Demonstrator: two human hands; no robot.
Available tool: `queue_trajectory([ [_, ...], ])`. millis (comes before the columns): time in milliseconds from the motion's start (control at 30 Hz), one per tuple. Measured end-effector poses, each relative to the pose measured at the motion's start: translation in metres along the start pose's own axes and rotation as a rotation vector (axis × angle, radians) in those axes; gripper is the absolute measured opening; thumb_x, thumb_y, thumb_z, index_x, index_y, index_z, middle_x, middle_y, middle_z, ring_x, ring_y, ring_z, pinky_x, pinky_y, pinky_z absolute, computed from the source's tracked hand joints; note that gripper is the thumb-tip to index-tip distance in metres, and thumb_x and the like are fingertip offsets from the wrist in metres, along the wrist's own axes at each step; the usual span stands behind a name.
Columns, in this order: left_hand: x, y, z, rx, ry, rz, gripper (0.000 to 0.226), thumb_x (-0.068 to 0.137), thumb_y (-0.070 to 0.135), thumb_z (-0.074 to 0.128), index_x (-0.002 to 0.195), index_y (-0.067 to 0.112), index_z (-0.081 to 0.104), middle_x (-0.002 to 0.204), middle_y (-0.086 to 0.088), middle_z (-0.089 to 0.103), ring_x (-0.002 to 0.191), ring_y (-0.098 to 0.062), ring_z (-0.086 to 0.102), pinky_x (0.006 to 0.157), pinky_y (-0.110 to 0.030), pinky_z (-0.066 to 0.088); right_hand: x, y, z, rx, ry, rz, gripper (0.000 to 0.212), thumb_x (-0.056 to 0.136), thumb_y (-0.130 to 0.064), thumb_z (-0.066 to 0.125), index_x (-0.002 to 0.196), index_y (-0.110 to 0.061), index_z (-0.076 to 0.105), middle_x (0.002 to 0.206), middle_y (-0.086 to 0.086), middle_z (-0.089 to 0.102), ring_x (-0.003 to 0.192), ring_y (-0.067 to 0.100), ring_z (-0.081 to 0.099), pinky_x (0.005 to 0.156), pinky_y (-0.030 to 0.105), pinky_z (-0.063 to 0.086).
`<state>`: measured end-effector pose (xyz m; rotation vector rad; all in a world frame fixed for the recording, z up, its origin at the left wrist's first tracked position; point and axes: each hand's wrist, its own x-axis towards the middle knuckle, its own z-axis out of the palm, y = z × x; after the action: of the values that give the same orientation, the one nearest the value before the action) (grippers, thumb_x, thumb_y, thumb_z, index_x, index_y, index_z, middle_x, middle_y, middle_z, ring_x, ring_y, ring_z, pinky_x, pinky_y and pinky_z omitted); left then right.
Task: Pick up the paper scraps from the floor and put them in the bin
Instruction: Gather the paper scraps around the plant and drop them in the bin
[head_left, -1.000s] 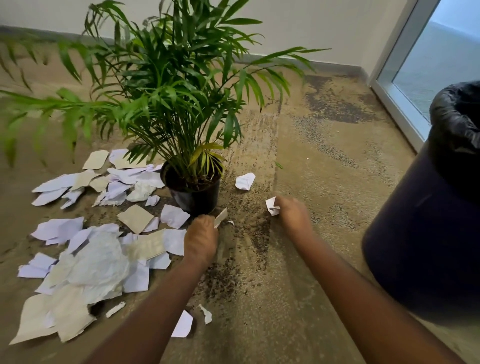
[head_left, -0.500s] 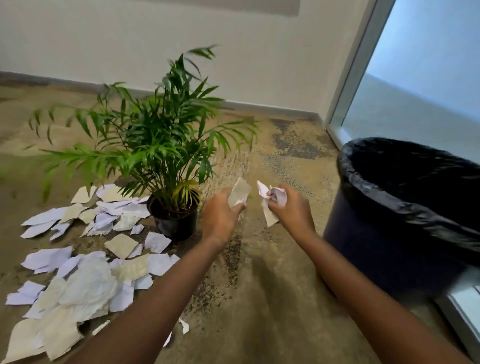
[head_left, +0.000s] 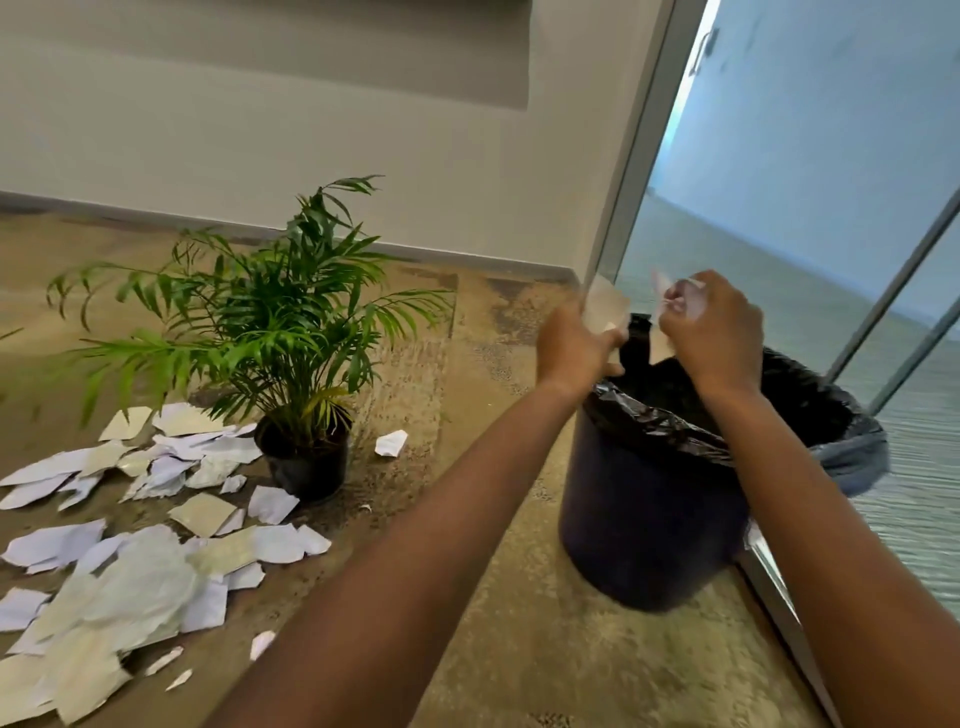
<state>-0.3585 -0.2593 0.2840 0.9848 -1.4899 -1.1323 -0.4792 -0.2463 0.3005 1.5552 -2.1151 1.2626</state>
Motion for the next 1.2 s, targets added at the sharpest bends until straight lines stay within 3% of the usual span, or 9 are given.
queue_trajectory([
  [100,-0.002,-0.001,0.022,0.028,-0.073,-0.040,0.062,0.083,0.004,0.068,0.137,0.002,0.037,0.134,-0.020,0.051,0.105,-0.031,0.059,0.074,-0.035,0.060,-0.004,0.033,-0.005,-0.121,-0.101,0.104,0.027,0.085,-0.011,0.055,0.110,-0.003,0.059,0.110,0.025,0.063,0.101,0.041,0.058,0.080,0.040,0.045],
  [167,-0.002,-0.004,0.030,0.161,-0.141,-0.037,0.073,0.083,0.011,0.069,0.142,0.003,0.029,0.140,-0.021,0.046,0.126,-0.034,0.048,0.101,-0.044,0.046,-0.006,0.049,-0.006,-0.192,-0.256,0.203,0.034,0.085,-0.016,0.057,0.117,-0.006,0.056,0.116,0.026,0.060,0.108,0.041,0.055,0.086,0.042,0.045],
  [300,-0.009,-0.011,0.029,0.241,-0.212,0.006,0.080,0.086,0.018,0.067,0.149,0.009,0.018,0.147,-0.018,0.038,0.136,-0.032,0.038,0.109,-0.042,0.038,-0.008,0.052,-0.009,-0.286,-0.555,0.377,0.063,0.081,-0.021,0.069,0.137,-0.013,0.040,0.134,0.022,0.050,0.121,0.038,0.049,0.098,0.045,0.044],
  [533,-0.022,-0.047,-0.036,0.462,-0.153,0.173,0.059,0.090,0.011,0.059,0.143,0.012,0.034,0.144,-0.015,0.041,0.134,-0.028,0.039,0.110,-0.038,0.035,-0.012,-0.019,0.009,-0.005,-0.142,-0.085,0.030,0.083,-0.005,0.053,0.112,-0.009,0.061,0.114,0.021,0.063,0.105,0.037,0.059,0.089,0.041,0.047],
  [667,-0.035,-0.086,-0.107,0.837,-0.167,0.121,0.053,0.093,0.018,0.054,0.142,0.013,0.034,0.142,-0.014,0.041,0.131,-0.029,0.041,0.107,-0.038,0.036,-0.038,-0.068,0.050,0.203,-0.145,-0.260,0.021,0.086,-0.002,0.050,0.097,-0.006,0.066,0.103,0.017,0.067,0.091,0.027,0.062,0.080,0.031,0.047],
  [767,-0.061,-0.121,-0.159,1.267,-0.335,0.232,0.043,0.095,0.018,0.048,0.136,0.010,0.040,0.133,-0.017,0.046,0.118,-0.034,0.049,0.094,-0.043,0.044,-0.084,-0.086,0.095,0.233,-0.361,-0.330,0.021,0.086,0.000,0.049,0.094,-0.007,0.067,0.101,0.014,0.066,0.090,0.026,0.060,0.078,0.034,0.048],
  [933,-0.126,-0.175,-0.243,1.743,-0.886,0.454,0.034,0.098,0.028,0.040,0.124,0.010,0.052,0.121,-0.015,0.059,0.101,-0.029,0.060,0.080,-0.037,0.048,-0.194,-0.093,0.164,0.007,-1.079,-0.431,0.024,0.089,-0.011,0.050,0.110,-0.011,0.062,0.115,0.013,0.064,0.103,0.026,0.060,0.084,0.034,0.048],
  [1067,-0.171,-0.203,-0.282,1.628,-1.107,0.252,0.048,0.097,0.044,0.038,0.130,0.009,0.043,0.127,-0.020,0.050,0.106,-0.034,0.054,0.088,-0.041,0.044,-0.267,-0.091,0.193,-0.063,-1.404,-0.316,0.062,0.087,-0.041,0.057,0.139,-0.013,0.036,0.142,0.015,0.043,0.129,0.027,0.042,0.102,0.033,0.039],
  [1200,-0.207,-0.217,-0.301,1.472,-1.263,0.186,0.062,0.092,0.053,0.041,0.138,0.012,0.034,0.136,-0.020,0.041,0.115,-0.037,0.047,0.095,-0.050,0.042,-0.307,-0.090,0.208,-0.144,-1.483,-0.243,0.097,0.076,-0.065,0.058,0.148,-0.019,0.012,0.155,0.020,0.011,0.140,0.035,0.027,0.109,0.040,0.033],
])
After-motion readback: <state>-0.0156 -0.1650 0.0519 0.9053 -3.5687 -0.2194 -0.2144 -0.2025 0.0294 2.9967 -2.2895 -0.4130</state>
